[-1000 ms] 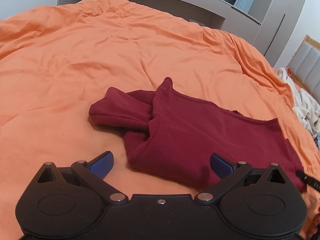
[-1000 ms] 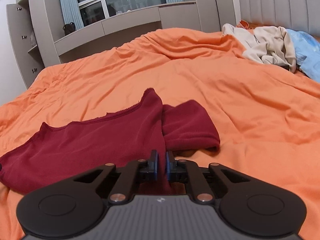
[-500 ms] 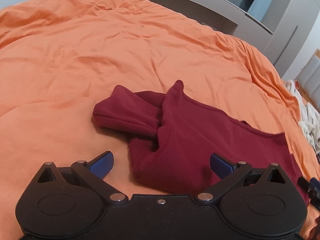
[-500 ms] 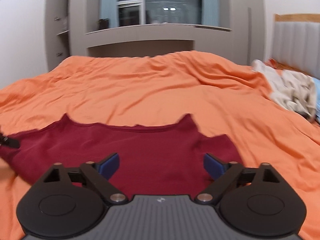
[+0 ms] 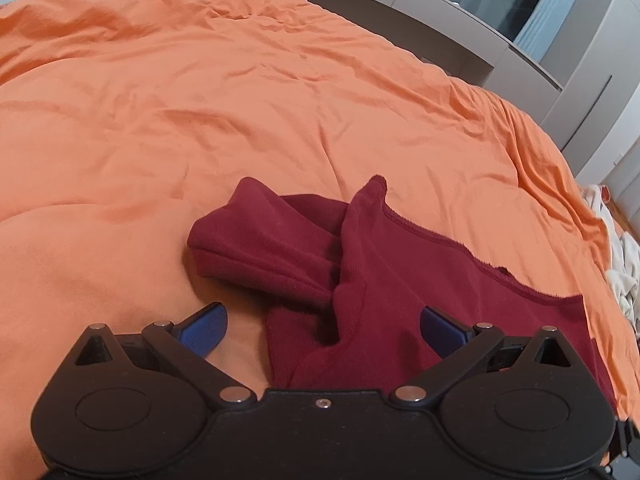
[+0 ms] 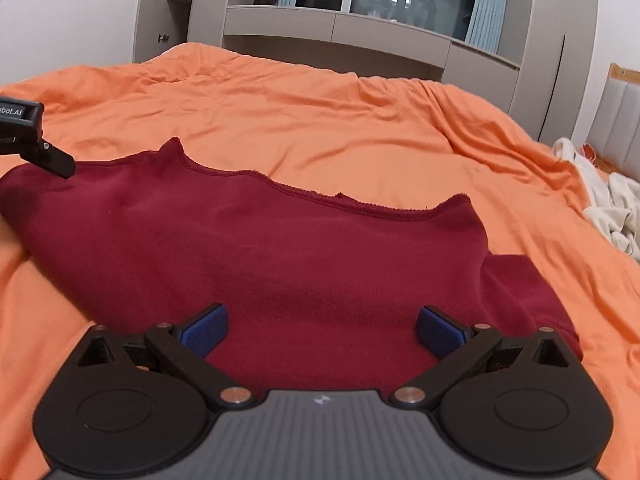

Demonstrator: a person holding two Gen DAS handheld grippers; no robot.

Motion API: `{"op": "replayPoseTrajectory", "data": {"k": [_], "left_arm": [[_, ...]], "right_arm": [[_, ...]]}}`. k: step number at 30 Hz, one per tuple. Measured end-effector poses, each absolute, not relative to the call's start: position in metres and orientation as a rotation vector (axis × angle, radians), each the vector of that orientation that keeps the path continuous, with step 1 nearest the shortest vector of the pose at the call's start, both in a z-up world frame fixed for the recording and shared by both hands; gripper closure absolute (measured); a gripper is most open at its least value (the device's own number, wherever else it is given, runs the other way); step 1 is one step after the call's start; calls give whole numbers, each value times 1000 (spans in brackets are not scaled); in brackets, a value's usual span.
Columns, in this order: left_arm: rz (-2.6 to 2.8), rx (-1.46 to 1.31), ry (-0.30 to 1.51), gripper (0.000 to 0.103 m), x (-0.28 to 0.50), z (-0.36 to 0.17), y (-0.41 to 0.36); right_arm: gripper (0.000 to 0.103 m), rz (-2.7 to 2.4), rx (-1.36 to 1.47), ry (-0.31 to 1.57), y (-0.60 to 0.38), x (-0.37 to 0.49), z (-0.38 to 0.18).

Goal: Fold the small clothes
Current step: 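Grasp the side of the folded sweater with the left gripper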

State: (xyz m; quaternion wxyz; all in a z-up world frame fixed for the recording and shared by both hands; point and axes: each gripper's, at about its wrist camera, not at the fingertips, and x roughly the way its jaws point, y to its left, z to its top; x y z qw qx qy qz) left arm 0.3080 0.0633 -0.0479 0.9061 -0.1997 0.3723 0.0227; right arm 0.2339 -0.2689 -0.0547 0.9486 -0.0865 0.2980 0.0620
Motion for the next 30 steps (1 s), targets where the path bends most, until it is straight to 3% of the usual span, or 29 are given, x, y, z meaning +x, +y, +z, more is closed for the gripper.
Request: {"op": "replayPoseTrajectory", "data": {"k": [22, 30], "left_arm": [[72, -386, 799, 1, 321, -50, 61], [91, -448, 800, 23, 331, -49, 69]], "right_arm": [[0, 144, -136, 615, -278, 235, -57], [0, 144, -136, 615, -278, 235, -57]]}}
